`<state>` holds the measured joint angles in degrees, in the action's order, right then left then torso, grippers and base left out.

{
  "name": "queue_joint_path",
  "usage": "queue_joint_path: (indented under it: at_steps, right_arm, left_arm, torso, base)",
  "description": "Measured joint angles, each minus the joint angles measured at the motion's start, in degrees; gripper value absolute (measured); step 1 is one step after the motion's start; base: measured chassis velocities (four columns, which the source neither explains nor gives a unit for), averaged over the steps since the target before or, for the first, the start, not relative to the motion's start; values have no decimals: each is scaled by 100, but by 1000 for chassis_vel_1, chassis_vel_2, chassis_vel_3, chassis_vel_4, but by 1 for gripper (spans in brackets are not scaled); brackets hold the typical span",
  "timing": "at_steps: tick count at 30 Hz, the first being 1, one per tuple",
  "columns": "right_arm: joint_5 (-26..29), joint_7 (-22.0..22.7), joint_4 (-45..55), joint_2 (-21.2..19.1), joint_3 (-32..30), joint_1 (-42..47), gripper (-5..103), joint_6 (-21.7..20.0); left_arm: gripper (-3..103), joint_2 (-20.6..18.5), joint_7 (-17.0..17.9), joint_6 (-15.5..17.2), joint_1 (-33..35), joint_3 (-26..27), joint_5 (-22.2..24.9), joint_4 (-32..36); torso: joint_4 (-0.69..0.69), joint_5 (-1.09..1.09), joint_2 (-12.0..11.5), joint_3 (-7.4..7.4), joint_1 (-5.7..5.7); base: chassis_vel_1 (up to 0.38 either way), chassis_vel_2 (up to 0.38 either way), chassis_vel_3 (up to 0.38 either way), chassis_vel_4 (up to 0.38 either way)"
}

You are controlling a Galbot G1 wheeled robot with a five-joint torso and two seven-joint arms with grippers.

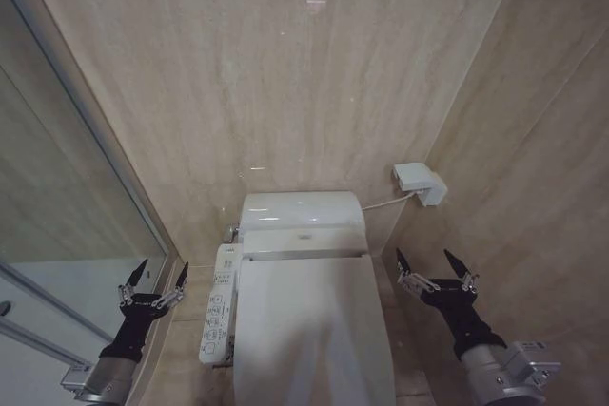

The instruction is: Open the toilet lid, clean the toilet bowl with a toilet brush, close the toilet lid, and flush.

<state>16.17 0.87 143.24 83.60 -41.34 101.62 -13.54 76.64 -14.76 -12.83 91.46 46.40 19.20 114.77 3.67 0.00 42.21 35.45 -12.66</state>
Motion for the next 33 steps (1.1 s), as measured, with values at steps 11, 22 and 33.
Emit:
queue_joint_path:
  at_steps: [11, 22, 33]
  right_arm:
    - [0, 0, 0, 0, 0, 0, 100, 0]
    - [0, 2, 0, 0, 0, -1, 100, 0]
    - [0, 0, 0, 0, 0, -1, 100, 0]
  left_arm:
    - [86, -465, -264, -258, -431, -55, 228, -620]
    - [79, -1257, -532, -571, -1298, -214, 438, -1911]
    - [24, -1630, -946, -862, -1849, -452, 689, -2855]
  torso:
    - [-1, 0, 0, 0, 1]
    - [1, -1, 0, 0, 0]
    - [-1, -1, 0, 0, 1]
  base:
    - [49, -58, -44, 61]
    - [0, 0, 0, 0]
    - [0, 0, 0, 0]
